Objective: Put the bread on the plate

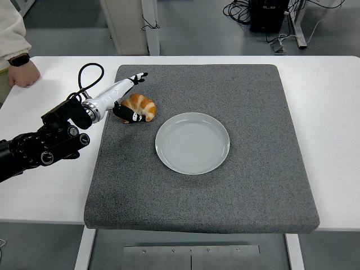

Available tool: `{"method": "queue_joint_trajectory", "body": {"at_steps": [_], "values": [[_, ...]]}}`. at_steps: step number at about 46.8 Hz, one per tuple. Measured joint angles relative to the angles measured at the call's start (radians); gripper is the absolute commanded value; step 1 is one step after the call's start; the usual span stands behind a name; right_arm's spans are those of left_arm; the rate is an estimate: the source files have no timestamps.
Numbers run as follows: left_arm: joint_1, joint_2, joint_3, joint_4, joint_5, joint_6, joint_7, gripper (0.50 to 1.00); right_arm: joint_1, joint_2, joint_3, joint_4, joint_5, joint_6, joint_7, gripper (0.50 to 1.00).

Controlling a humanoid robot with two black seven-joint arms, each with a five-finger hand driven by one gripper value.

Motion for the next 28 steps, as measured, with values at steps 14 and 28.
{"method": "queue_joint_trajectory", "body": {"at_steps": [14,28], "values": [[0.012,-0.012,-0.002,0.064,-0.017,-0.001,-0.055,0.971,0.0,0.0,0.0,0.0,0.0,0.0,0.0,1.0],[0.02,-0.031,-0.002,0.082,-0.05,-0.001,-0.061,0.839,0.0,0.0,0.0,0.0,0.0,0.0,0.0,1.0]]}}
